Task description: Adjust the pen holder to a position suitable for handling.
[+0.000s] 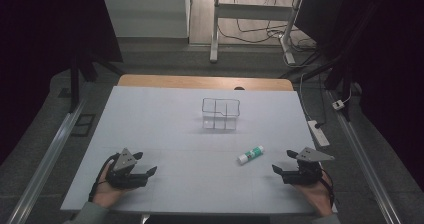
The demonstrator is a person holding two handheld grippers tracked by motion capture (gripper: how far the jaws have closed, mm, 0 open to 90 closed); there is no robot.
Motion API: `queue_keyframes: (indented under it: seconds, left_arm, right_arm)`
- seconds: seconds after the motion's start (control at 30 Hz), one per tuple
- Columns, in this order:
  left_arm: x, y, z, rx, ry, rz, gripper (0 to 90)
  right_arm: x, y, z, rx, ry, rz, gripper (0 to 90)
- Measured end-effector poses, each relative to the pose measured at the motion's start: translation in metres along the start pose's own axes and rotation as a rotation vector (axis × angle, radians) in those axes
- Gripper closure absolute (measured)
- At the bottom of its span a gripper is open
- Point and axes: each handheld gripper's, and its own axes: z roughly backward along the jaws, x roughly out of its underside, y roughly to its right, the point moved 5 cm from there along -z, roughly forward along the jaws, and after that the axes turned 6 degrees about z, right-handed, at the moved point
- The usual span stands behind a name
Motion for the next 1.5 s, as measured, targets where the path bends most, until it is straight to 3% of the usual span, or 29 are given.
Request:
queue_keyframes:
  seconds: [0.47, 1.17, 1.5]
  left_arm:
    - [0.001, 0.002, 0.002, -0.008, 0.002, -0.017, 26.0]
    - [0.002, 0.003, 0.003, -0.007, 0.004, -0.021, 26.1]
    - [-0.002, 0.000, -0.003, 0.004, 0.005, -0.015, 26.1]
  right_arm:
    - [-0.003, 0.001, 0.001, 0.007, 0.024, 0.008, 20.5]
    - [-0.003, -0.002, -0.002, -0.007, 0.007, 0.017, 21.2]
    - [-0.013, -0.003, -0.002, -0.017, 0.009, 0.032, 21.3]
